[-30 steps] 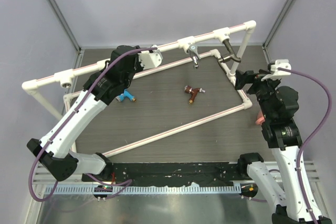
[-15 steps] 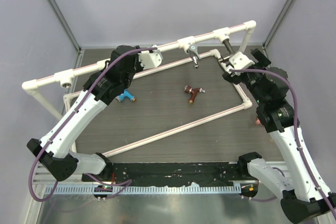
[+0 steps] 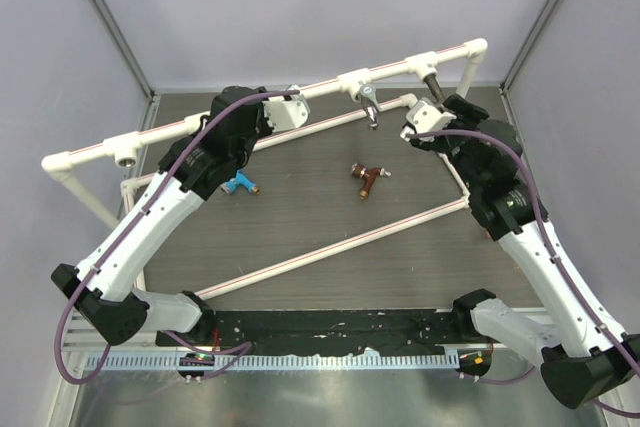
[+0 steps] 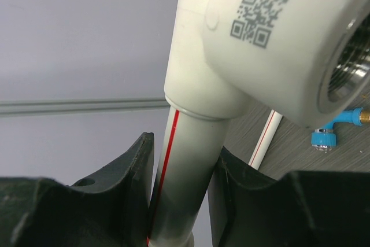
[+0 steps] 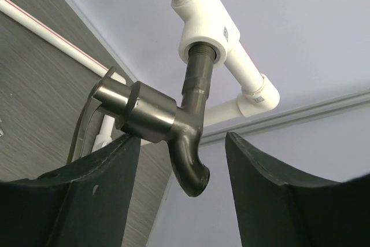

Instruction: Install the water faucets

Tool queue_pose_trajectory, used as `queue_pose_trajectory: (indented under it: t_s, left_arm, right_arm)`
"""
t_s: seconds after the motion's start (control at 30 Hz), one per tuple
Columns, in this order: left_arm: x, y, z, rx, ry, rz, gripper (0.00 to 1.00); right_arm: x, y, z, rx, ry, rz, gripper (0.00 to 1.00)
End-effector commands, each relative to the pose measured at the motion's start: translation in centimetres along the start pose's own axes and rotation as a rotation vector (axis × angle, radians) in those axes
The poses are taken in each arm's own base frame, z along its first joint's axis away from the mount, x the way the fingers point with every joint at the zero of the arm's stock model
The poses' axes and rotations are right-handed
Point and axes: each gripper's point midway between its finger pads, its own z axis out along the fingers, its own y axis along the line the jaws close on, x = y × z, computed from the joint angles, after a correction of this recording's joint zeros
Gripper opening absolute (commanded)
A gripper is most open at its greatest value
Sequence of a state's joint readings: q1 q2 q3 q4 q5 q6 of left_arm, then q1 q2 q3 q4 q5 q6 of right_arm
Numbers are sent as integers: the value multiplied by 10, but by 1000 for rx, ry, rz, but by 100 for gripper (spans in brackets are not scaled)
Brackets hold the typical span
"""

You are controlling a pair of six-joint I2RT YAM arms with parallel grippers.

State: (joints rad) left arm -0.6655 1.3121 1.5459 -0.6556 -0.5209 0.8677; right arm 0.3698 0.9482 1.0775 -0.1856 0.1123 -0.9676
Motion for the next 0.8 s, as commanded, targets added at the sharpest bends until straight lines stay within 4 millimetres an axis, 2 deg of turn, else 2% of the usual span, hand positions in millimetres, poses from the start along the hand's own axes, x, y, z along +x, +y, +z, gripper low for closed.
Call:
queue_pose_trajectory:
  t_s: [0.0,0.03,0.07,0.1,0.17,0.2,0.33,0.43,0.47,0.5,0.53,0.57,0.6,0.63,0.67,0.7,0.73,0.77]
  left_arm:
    - [-18,3,-4,-20,-73,-197,0]
    - [-18,3,-5,-19,-74,-196,0]
    - [-18,3,-5,-20,-75,-197,0]
    - [-18,3,-5,-19,-74,-196,0]
    - [-18,3,-4,-20,-73,-197,0]
    - [-18,4,-5,-21,-74,-197,0]
    - [-18,3,-5,-19,-74,-196,0]
    - [-18,2,-4,-17,-72,-193,0]
    - [-18,3,-5,-19,-74,-195,0]
    - [-18,2,-4,-19,-72,-194,0]
    - [-18,2,-4,-19,-72,-194,0]
    - [-18,3,-4,-20,-73,-195,0]
    - [-18,2,-4,-19,-72,-194,0]
    - [-18,3,-4,-20,-73,-195,0]
    - [-18,3,-4,-20,-73,-195,0]
    - [-18,3,-5,-20,-75,-195,0]
    - [-18,2,-4,-18,-73,-195,0]
    - [-18,2,-4,-18,-73,-194,0]
  right_arm:
    - [-12,-13,10,78,-55,46,60]
    - [-14,-10,11,74,-68,98,46]
    - [-16,-10,10,75,-79,123,39]
    - [-19,-9,11,74,-93,160,24]
    - [-25,-5,11,65,-125,273,15]
    - [-31,-10,9,85,-155,316,11]
    - [-44,-8,8,87,-223,564,1]
    - [-56,-14,5,99,-289,794,1]
    - [-59,-14,4,98,-308,929,1]
    - [-61,-24,2,130,-344,1004,1]
    - [-59,-25,0,139,-356,1074,1]
    - [-64,-32,-2,144,-408,1240,1]
    - [-62,-35,-3,151,-426,1316,1]
    - [-50,-37,-3,172,-427,1410,1]
    - [-53,-41,-5,161,-478,1485,1]
    - [-54,-42,-6,135,-510,1658,1]
    - [-39,-38,-3,152,-501,1736,1]
    - [-40,-42,-6,149,-551,1800,1]
